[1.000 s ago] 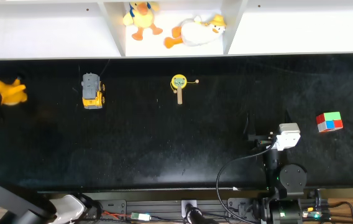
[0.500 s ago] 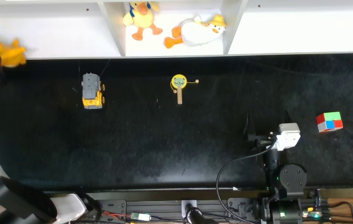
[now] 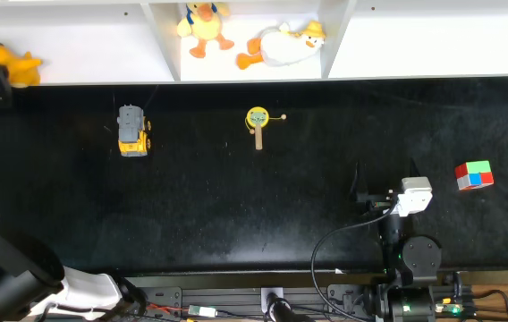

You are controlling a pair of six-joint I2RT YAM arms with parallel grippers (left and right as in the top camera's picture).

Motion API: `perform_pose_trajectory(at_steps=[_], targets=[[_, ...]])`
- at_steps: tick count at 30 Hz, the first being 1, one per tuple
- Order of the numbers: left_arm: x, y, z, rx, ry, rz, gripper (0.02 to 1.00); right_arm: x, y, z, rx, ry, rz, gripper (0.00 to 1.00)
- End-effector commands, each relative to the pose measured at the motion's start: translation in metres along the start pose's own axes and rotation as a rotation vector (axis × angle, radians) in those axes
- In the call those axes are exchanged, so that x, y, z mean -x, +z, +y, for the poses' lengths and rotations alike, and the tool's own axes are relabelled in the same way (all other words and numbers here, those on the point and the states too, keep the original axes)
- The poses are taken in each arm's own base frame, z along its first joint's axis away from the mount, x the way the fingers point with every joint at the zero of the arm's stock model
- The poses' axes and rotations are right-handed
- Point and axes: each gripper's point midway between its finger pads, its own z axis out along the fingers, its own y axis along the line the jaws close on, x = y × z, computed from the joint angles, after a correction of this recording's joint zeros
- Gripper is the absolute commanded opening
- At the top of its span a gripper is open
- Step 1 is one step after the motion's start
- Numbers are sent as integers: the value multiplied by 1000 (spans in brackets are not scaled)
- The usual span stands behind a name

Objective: Store Toys

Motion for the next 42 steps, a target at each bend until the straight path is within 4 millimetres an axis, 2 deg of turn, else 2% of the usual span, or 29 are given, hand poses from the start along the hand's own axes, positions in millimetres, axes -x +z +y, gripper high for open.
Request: perform_pose_trajectory(at_steps=[1,10,22,30,42], targets=[[19,-1,-5,-5,-28,-44,36,-4,0,-2,-8,7,1,996],[22,-1,-7,-19,-88,-57,36,-4,0,-2,-8,7,1,996],[24,-1,3,32,-176,-64,36,-4,0,-2,-8,7,1,993],[25,4,-6,45,-161,-51,38,-4,0,-2,-8,7,1,996],[5,25,-9,24,-180,17,42,-4,0,-2,-8,7,1,993]])
